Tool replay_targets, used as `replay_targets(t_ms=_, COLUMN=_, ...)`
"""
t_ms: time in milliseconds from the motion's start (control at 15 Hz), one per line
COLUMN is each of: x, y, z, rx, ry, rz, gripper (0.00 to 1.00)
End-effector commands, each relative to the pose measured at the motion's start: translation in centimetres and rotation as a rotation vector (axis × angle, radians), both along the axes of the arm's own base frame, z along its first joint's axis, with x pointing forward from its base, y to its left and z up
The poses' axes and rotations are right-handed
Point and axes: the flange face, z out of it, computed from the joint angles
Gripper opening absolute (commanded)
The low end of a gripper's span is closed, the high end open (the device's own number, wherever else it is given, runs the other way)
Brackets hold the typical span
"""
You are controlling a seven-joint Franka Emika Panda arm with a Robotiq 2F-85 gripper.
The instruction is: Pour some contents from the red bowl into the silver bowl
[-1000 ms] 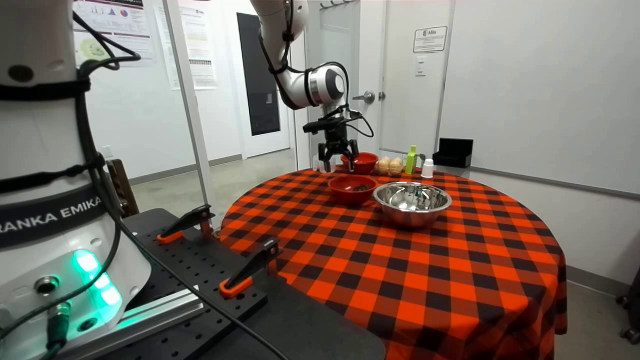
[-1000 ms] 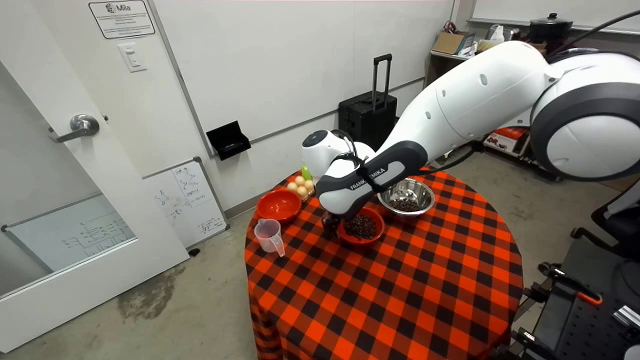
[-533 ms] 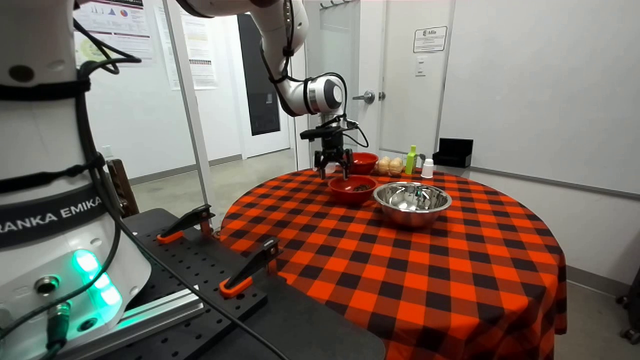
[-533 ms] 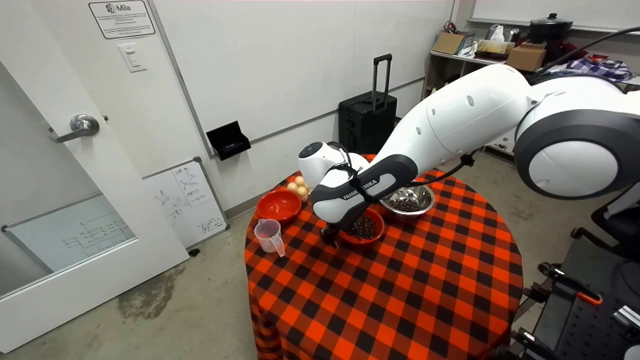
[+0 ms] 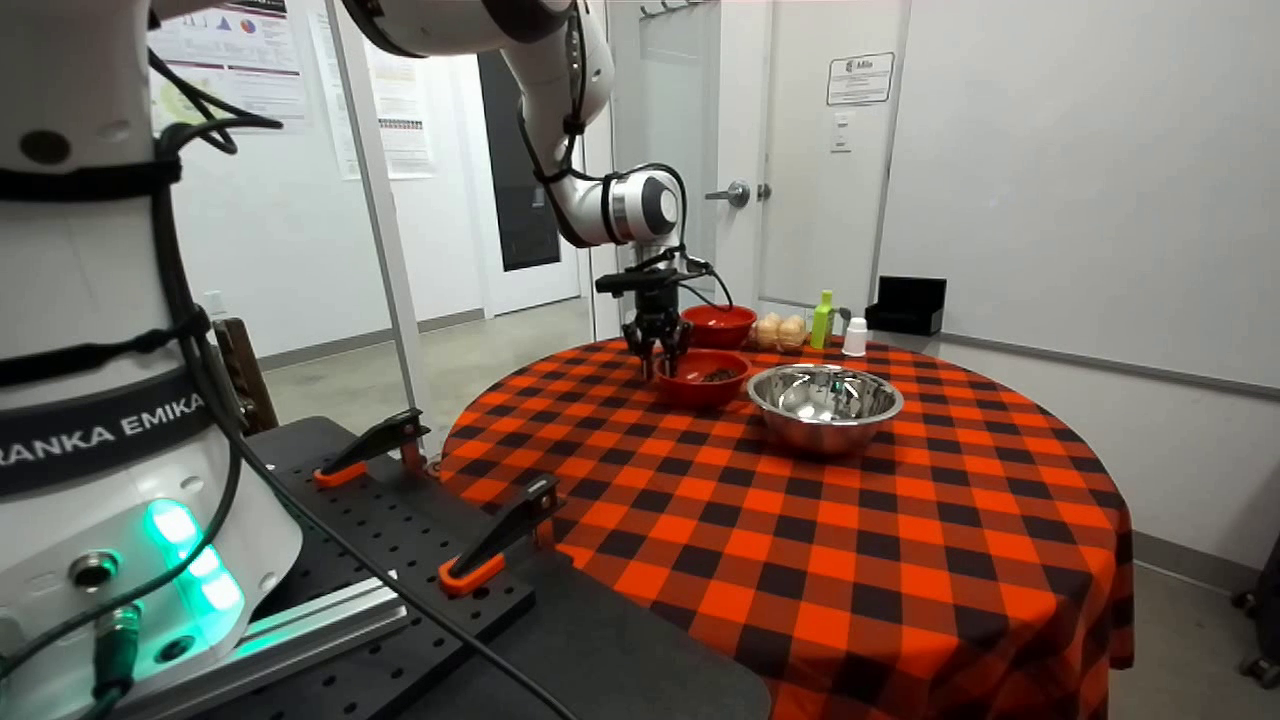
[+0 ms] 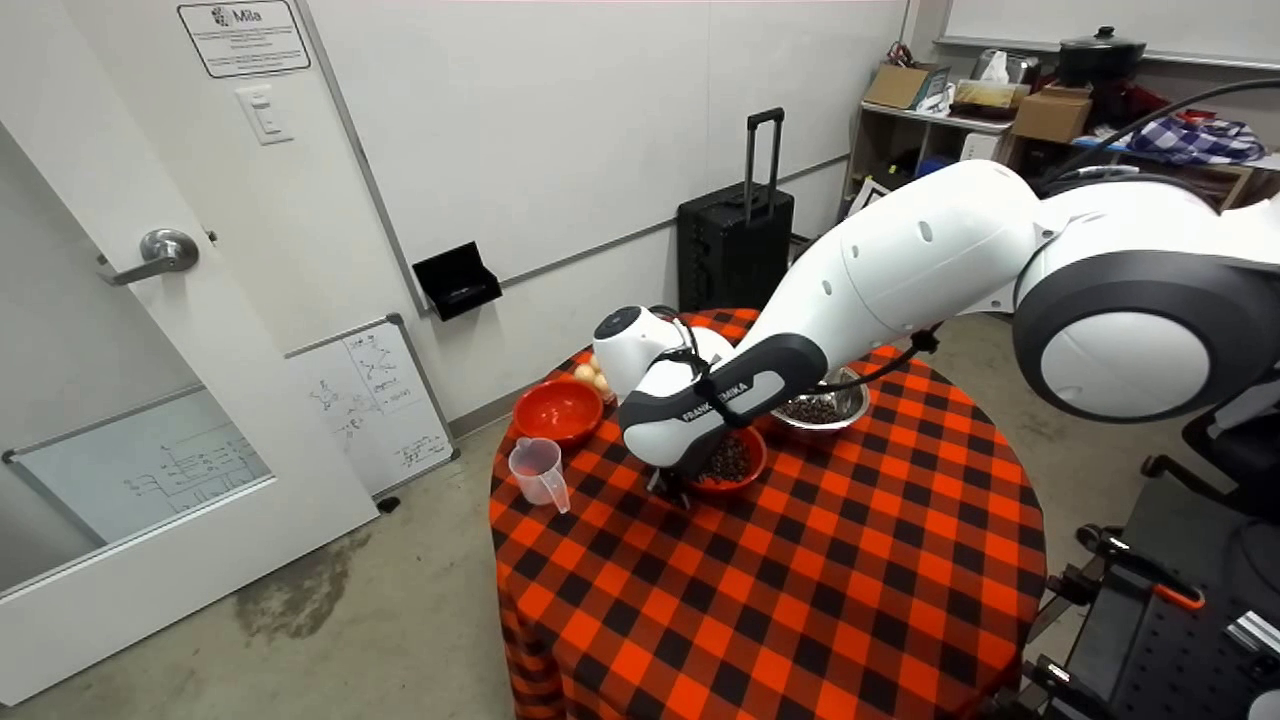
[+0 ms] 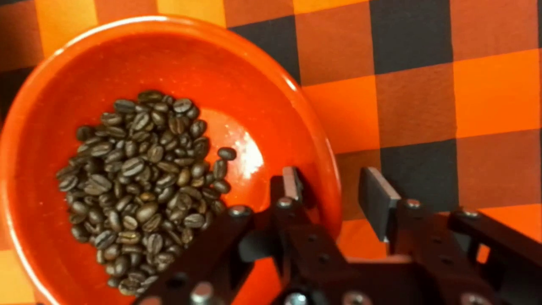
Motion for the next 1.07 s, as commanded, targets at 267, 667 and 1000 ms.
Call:
replay_targets(t_ms=267, x=1.6, y=-0.9, z=1.6, rx=0.007, ry=-0.027, rz=0.020, gripper=0.00)
replay_targets(t_ms=667, x=3.2, y=-4.5, z=5.8, rx=-0.015, ry=-0.096, rz=-0.034, gripper=0.01)
replay_targets(t_ms=1000, x=3.5, y=-6.1, z=9.8, rx=0.000, ry=-0.126, rz=-0.055, gripper=0.01)
